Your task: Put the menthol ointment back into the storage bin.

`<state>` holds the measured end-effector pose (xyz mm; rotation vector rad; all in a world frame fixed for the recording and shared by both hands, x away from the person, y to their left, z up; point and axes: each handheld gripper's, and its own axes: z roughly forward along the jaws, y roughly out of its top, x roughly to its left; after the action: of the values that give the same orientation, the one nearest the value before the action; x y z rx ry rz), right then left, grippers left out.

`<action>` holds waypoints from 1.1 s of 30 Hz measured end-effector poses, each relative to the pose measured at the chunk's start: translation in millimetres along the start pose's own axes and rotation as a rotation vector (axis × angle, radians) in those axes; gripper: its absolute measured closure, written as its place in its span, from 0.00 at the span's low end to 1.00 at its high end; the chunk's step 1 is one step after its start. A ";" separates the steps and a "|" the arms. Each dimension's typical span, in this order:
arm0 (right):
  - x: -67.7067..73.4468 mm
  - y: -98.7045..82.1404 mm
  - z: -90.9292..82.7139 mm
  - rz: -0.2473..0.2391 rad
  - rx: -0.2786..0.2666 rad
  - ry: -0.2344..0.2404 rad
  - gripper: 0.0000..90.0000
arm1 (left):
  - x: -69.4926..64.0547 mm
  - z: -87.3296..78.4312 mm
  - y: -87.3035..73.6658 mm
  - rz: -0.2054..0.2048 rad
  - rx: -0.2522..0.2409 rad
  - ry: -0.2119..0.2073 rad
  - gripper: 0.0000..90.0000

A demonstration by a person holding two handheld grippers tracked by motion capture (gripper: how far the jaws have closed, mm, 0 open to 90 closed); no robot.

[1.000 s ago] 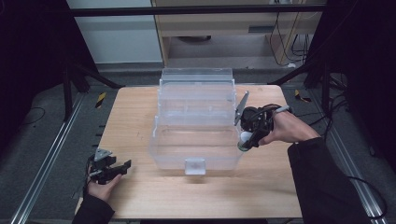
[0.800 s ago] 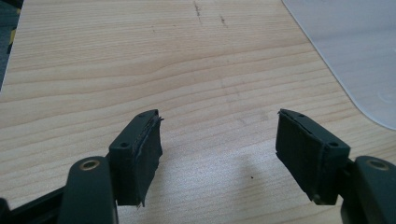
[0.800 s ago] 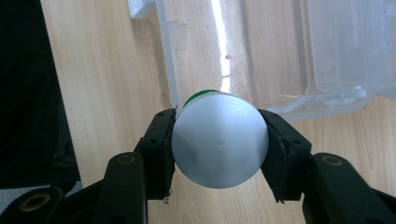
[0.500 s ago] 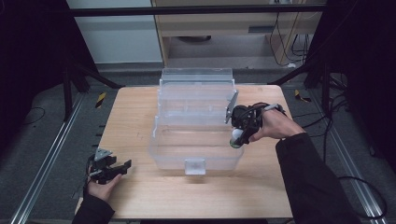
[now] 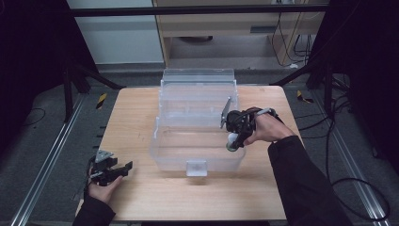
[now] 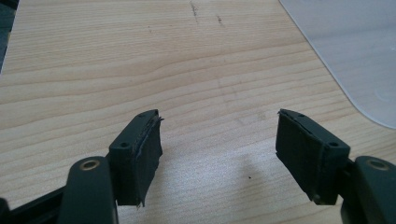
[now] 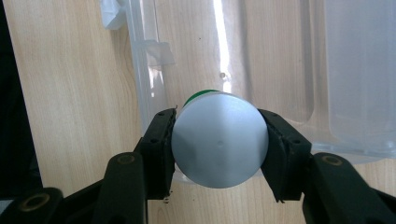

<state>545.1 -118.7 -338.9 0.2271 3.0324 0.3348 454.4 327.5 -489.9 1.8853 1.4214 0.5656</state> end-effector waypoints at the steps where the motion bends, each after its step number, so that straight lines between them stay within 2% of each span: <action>1: 0.2 -0.5 1.1 0.002 0.000 0.002 0.56 | -0.1 0.1 -0.1 -0.001 -0.002 -0.001 0.34; 18: -1.8 -11.2 27.8 0.020 0.015 0.037 0.56 | 0.6 0.5 -0.4 -0.003 -0.003 0.000 0.34; 33: -2.7 -17.9 41.7 0.030 0.030 0.049 0.56 | 0.7 0.8 -0.6 -0.006 -0.005 0.000 0.34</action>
<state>549.3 -127.6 -383.3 0.2713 3.0867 0.3019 454.8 328.1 -490.9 1.8764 1.4234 0.5655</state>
